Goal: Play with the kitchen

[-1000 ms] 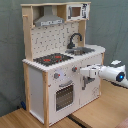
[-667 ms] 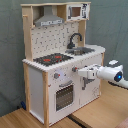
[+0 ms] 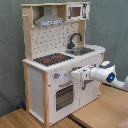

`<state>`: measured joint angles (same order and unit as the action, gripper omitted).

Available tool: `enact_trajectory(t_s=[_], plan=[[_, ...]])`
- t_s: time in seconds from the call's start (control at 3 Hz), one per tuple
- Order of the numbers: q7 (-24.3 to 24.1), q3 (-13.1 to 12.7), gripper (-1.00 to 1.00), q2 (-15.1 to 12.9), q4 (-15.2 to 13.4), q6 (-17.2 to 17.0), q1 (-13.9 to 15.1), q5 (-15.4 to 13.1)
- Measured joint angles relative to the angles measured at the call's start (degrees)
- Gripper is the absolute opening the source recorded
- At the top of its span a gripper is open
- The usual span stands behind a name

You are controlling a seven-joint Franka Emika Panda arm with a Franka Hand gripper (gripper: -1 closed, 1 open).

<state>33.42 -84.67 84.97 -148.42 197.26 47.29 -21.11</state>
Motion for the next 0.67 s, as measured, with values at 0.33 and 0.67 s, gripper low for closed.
enact_trajectory(t_s=[0.33,0.67], plan=[[-1.50,-0.26,1.00,-0.01,2.12,-0.52,0.89,0.13],[-1.58,-0.26,-1.00,-0.01,2.09,-0.57,0.89,0.13]])
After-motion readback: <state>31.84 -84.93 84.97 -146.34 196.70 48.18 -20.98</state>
